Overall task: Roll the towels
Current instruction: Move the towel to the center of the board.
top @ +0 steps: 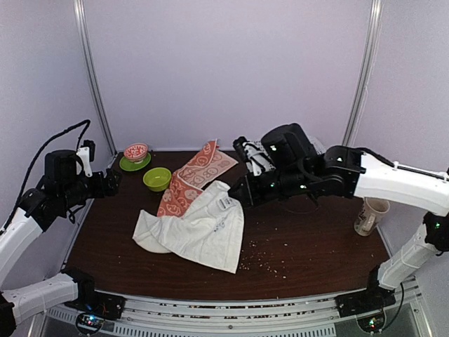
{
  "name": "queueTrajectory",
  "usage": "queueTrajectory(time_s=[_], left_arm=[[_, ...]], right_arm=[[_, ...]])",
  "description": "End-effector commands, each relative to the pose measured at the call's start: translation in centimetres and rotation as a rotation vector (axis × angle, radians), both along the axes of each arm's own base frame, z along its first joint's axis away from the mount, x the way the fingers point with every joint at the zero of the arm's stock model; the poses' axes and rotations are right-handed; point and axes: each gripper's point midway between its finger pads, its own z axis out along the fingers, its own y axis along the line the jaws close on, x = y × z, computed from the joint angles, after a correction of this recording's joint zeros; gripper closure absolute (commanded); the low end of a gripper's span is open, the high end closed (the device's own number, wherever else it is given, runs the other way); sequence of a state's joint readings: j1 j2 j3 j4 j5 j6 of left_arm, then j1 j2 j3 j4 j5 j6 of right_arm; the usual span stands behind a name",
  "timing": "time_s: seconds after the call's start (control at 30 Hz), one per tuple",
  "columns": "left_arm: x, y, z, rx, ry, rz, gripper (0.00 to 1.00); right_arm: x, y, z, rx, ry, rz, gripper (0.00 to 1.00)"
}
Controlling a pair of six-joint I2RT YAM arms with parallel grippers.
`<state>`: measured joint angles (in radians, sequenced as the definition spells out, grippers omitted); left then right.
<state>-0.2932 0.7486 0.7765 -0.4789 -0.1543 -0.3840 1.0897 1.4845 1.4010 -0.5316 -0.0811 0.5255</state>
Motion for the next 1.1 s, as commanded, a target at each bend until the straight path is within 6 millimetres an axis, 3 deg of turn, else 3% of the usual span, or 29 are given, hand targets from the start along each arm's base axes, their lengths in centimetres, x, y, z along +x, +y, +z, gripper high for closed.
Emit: queueTrajectory(time_s=[0.0,0.1,0.27,0.4,0.53,0.6,0.8,0.9,1.0,1.07], left_arm=[[0.4,0.2,1.7,-0.003,-0.043,0.012,0.03],[0.5,0.1,1.3,-0.003,-0.034,0.005,0.03],[1.0,-0.7,0.4,-0.006,0.002,-0.031,0.03],[1.5,-1.3,0.1,0.025,0.025,-0.067,0.03],[1.5,-1.4,-0.5,0.023,0.044,-0.075,0.03],[1.4,-1.4,-0.7,0.023,0.048,-0.072,0.03],[1.7,-1.3,-0.9,0.024,0.059,-0.063,0.03],[1.9,-1.5,-1.3,0.022,0.073,-0.064,0.03],[2.0,-1.6,-1.4,0.019,0.078,-0.067,0.04],[2.1,-1.6,-1.5,0.017,0.083,-0.067,0.04]], right_arm=[[-1.5,-3.9,-8.6,-0.056,0.186,-0.072,1.00],[-2.2,-8.4,-12.8,-0.126,0.223,-0.159,1.00],[-3.2,-13.4,-16.5,-0.230,0.191,-0.227,1.00],[-2.9,-14.3,-16.6,-0.258,0.160,-0.244,0.99],[-2.0,-14.0,-14.4,-0.242,0.118,-0.262,0.56],[-1.7,-14.3,-14.4,-0.250,0.112,-0.287,0.46],[-1.7,-15.5,-17.5,-0.313,0.182,-0.351,0.43],[-1.0,-17.9,-18.7,-0.333,0.205,-0.491,0.42],[-0.2,-19.4,-19.7,-0.218,0.271,-0.582,0.41],[0.0,-19.4,-20.2,-0.146,0.307,-0.595,0.40]])
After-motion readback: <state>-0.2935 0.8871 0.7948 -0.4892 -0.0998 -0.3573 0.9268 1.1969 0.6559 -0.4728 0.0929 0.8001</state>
